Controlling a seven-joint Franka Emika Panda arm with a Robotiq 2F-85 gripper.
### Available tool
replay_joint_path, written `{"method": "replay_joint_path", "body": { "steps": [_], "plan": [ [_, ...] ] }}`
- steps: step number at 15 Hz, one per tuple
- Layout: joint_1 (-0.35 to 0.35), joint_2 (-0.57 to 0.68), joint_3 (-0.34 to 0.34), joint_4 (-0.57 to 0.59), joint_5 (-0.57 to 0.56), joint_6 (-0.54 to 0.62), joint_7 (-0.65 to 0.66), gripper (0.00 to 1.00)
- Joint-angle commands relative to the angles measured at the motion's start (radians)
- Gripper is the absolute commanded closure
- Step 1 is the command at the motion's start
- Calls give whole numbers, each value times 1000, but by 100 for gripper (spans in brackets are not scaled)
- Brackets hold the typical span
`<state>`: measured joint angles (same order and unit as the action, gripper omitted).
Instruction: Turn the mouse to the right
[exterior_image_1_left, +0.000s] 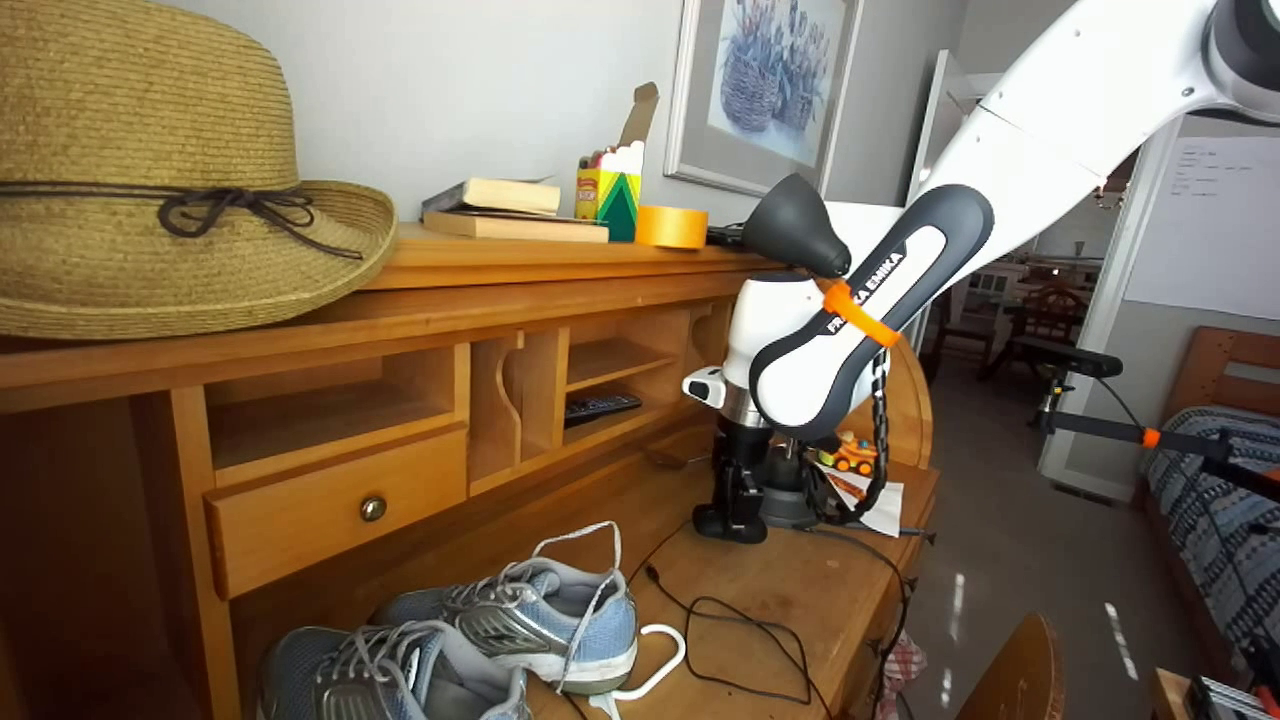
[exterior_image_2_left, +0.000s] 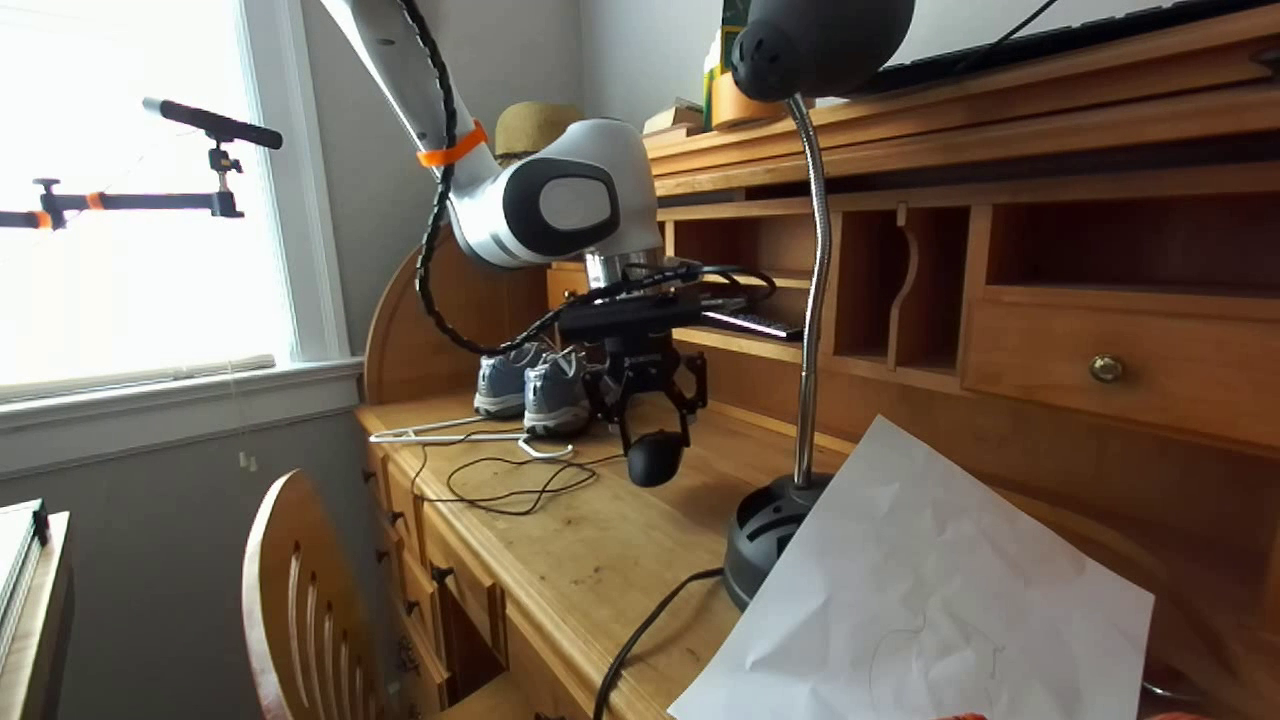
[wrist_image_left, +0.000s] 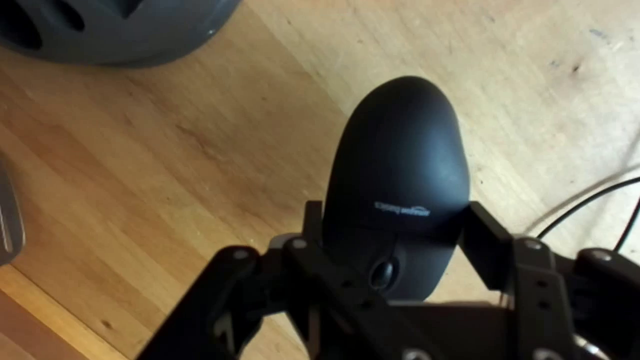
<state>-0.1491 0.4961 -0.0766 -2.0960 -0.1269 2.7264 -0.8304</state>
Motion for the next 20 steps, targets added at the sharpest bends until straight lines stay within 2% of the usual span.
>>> {"method": "replay_joint_path", "body": {
  "steps": [1,10,15,20],
  "plan": [
    [-2,25,-9,14,5,9,188,56],
    [-87,64,71,2,152,31,490,56],
    [-115,76,106,3,219,12,527,56],
    [-112,96,105,5,199,-21,517,56]
  ]
}}
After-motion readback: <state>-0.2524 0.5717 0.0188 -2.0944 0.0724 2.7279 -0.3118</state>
